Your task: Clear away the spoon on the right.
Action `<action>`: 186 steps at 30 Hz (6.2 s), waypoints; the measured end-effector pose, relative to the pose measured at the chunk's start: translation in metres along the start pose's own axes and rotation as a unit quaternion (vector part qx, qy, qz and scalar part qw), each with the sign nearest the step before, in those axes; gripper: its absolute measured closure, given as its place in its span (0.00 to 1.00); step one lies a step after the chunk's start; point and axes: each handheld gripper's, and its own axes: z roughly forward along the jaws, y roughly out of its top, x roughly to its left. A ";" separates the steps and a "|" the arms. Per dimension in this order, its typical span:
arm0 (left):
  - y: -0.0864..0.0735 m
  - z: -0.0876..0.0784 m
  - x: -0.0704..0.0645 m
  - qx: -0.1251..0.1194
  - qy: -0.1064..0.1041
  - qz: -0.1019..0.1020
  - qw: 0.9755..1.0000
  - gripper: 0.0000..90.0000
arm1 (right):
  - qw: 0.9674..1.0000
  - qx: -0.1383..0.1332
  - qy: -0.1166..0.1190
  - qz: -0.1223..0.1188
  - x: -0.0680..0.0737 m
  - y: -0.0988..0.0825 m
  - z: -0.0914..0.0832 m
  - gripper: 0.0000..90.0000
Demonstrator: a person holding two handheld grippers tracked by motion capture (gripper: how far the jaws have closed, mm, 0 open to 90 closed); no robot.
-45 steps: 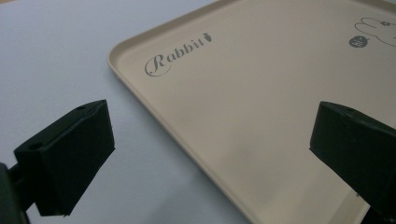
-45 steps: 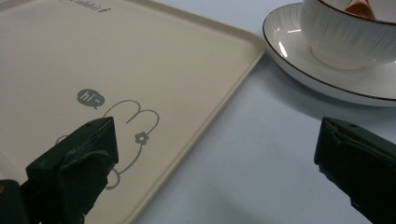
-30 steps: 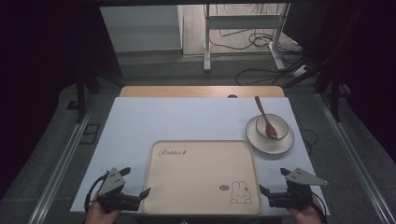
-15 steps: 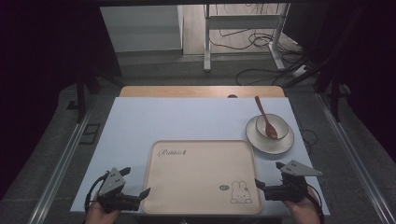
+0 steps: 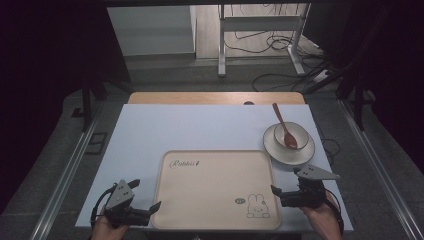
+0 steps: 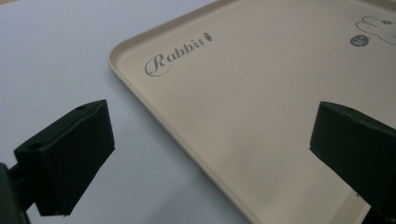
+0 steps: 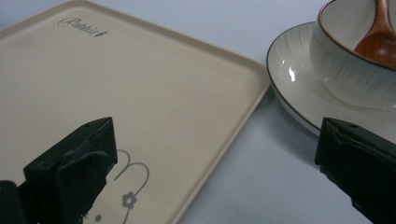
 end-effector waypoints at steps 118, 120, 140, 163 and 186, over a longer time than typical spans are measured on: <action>0.000 0.000 0.000 -0.002 -0.011 0.006 1.000 0.00 | 0.988 0.125 -0.088 0.036 -0.138 0.142 0.132 0.64; 0.000 0.000 0.000 -0.002 -0.011 0.006 1.000 0.00 | 0.987 0.133 -0.088 0.035 -0.139 0.143 0.136 0.69; 0.000 0.000 0.000 0.000 -0.012 0.011 1.000 0.00 | 0.987 0.145 -0.064 0.008 -0.131 0.174 0.116 0.87; 0.001 0.001 -0.002 0.005 -0.012 0.016 1.000 0.00 | 0.982 0.186 -0.026 -0.033 -0.096 0.189 0.069 0.87; 0.001 0.002 -0.002 0.006 -0.012 0.016 1.000 0.00 | 0.972 0.225 0.042 -0.042 -0.048 0.161 0.053 0.87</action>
